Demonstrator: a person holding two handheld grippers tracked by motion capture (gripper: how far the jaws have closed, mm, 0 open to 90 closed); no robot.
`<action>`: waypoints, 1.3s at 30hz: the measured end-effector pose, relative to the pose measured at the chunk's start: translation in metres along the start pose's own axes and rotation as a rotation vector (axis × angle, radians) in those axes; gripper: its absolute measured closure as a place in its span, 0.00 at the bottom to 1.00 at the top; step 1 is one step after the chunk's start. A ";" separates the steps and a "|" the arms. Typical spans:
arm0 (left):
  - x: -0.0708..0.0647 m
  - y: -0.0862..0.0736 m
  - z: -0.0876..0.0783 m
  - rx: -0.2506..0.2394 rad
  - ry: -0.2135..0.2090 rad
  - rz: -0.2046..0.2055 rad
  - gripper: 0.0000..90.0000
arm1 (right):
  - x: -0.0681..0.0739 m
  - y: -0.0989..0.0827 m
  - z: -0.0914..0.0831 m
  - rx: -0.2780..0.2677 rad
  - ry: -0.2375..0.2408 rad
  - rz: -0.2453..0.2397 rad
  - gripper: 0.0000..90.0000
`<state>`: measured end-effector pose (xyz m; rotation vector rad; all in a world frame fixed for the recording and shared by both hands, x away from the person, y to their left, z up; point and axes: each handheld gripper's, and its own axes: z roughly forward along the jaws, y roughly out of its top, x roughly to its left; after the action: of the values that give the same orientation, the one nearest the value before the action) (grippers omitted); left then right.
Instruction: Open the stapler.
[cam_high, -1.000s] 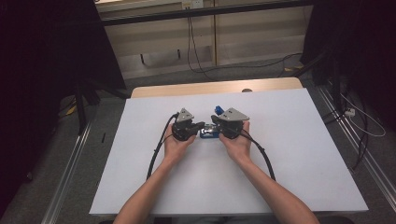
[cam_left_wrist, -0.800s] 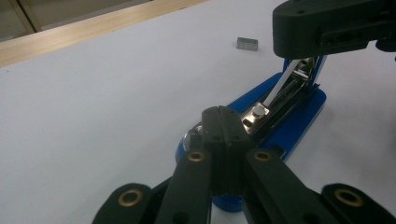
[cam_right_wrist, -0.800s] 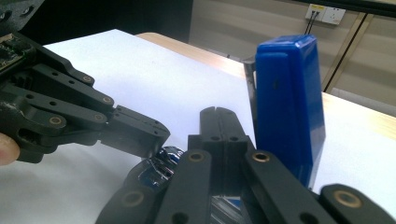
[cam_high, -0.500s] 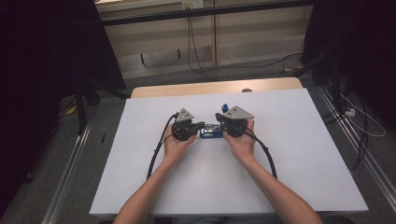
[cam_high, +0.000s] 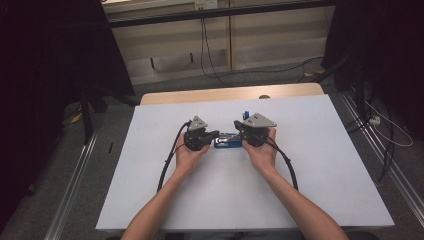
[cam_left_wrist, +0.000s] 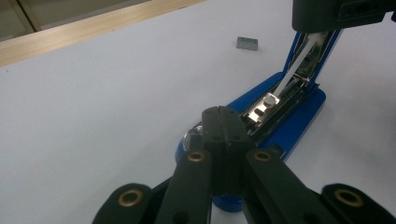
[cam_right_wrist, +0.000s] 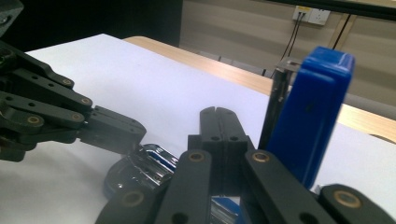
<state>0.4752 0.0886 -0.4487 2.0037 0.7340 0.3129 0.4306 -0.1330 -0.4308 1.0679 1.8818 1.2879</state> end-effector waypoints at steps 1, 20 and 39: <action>0.000 0.000 0.000 0.003 -0.001 0.000 1.00 | 0.000 0.000 0.000 0.001 0.002 0.000 1.00; 0.000 0.000 0.000 0.005 -0.002 0.003 1.00 | -0.019 -0.008 -0.014 0.042 -0.056 0.015 1.00; 0.000 0.000 0.000 0.003 -0.005 0.001 1.00 | -0.033 -0.011 -0.026 0.034 -0.069 0.023 1.00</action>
<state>0.4754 0.0889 -0.4485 2.0075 0.7310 0.3079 0.4219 -0.1751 -0.4310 1.1404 1.8512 1.2205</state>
